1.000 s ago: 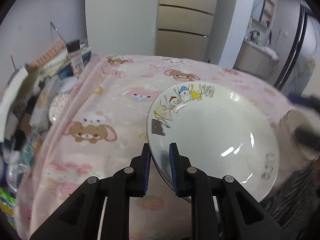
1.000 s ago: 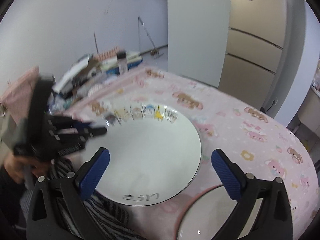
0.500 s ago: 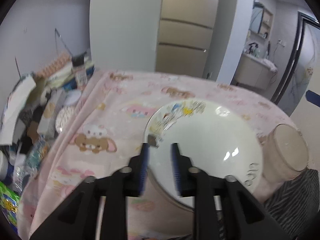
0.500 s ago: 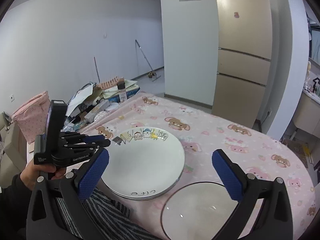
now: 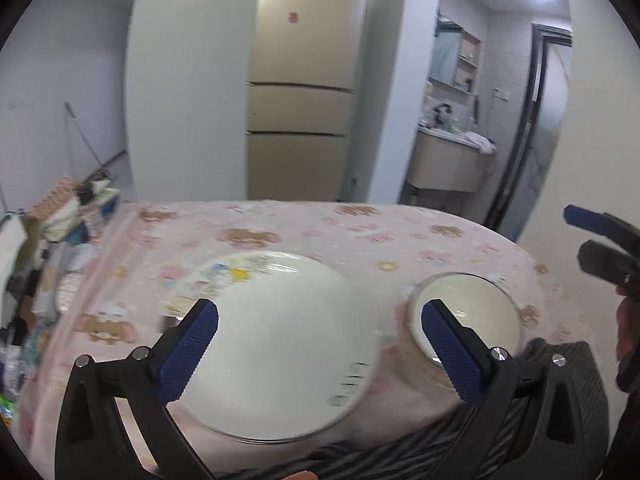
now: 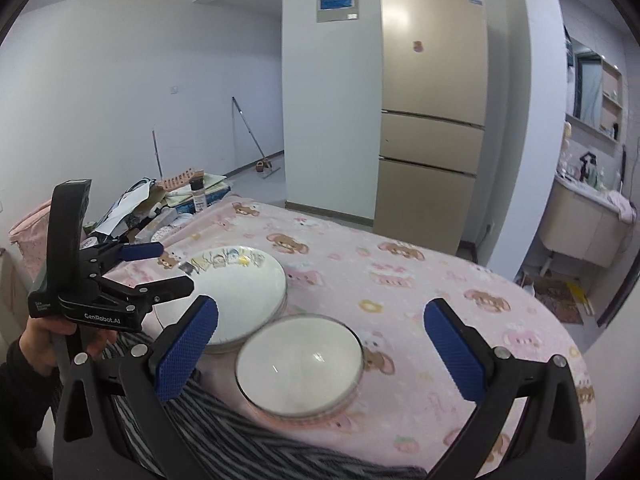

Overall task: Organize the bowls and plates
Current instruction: 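Open both tools and move them over the pink-rimmed bowl stack, then close both tools on the rim of the bowl stack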

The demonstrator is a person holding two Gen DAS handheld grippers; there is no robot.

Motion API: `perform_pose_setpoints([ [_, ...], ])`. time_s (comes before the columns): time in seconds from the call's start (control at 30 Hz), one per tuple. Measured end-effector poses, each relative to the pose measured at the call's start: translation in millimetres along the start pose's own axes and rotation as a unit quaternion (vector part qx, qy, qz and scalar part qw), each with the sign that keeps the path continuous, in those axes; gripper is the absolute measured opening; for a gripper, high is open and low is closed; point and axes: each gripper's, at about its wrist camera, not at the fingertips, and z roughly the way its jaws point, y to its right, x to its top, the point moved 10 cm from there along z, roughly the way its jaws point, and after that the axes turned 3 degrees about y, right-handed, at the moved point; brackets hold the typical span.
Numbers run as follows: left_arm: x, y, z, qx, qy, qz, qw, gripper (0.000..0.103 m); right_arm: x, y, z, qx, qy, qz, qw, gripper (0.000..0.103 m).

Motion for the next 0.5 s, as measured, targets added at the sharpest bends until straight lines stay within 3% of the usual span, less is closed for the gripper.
perform_pose_setpoints([
  [0.2,-21,53,19,-0.054,-0.046,-0.005,0.9975,0.103,-31,30,4,-0.004,-0.02,0.043,0.999,0.103],
  [0.33,-36,68,26,-0.071,-0.073,-0.015,0.9947,0.103,-52,41,16,-0.007,-0.033,0.063,0.997,0.103],
  [0.43,-49,71,31,-0.068,-0.087,-0.027,0.9935,0.103,-63,50,26,-0.032,-0.039,0.073,0.996,0.103],
  [0.5,-56,73,34,-0.076,-0.096,-0.032,0.992,0.103,-68,50,32,-0.02,-0.04,0.085,0.995,0.103],
])
